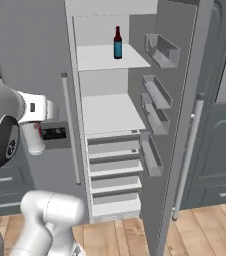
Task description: Place the beer and liquor on the top shelf of the fridge to keep them out of children's reach, and place the pear on lower shelves for easy access.
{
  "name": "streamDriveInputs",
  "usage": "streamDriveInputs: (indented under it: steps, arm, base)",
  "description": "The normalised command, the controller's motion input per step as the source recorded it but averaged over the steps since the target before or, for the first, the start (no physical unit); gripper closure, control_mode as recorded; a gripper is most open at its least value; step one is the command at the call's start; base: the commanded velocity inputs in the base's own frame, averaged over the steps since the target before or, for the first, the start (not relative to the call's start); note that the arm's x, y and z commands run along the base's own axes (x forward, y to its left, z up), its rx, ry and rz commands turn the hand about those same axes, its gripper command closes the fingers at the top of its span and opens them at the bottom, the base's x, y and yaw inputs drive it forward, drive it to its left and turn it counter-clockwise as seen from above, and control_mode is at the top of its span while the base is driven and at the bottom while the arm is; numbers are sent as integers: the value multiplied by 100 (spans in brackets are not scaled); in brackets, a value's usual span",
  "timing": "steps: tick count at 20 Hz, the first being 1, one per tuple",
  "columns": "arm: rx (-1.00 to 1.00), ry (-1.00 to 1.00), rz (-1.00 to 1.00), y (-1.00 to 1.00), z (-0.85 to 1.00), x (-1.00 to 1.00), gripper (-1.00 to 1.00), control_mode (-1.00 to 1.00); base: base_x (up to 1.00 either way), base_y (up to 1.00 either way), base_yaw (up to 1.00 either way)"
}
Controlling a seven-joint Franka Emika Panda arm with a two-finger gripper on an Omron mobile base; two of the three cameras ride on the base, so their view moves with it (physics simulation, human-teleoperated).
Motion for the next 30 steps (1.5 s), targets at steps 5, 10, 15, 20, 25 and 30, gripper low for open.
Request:
streamDriveInputs:
  steps: [5, 10, 15, 20, 25, 30]
  arm:
    - [0, 0, 0, 0, 0, 0, 100, 100]
    - [0, 0, 0, 0, 0, 0, 100, 100]
    - [0, 0, 0, 0, 0, 0, 100, 100]
    - [0, 0, 0, 0, 0, 0, 100, 100]
    - [0, 0, 0, 0, 0, 0, 100, 100]
    - [0, 0, 0, 0, 0, 0, 100, 100]
  base:
    - [63, -20, 2]
    - [64, -19, 9]
    - [60, -26, 13]
    - [59, -30, 16]
    - [58, -22, 18]
    - [52, -16, 19]
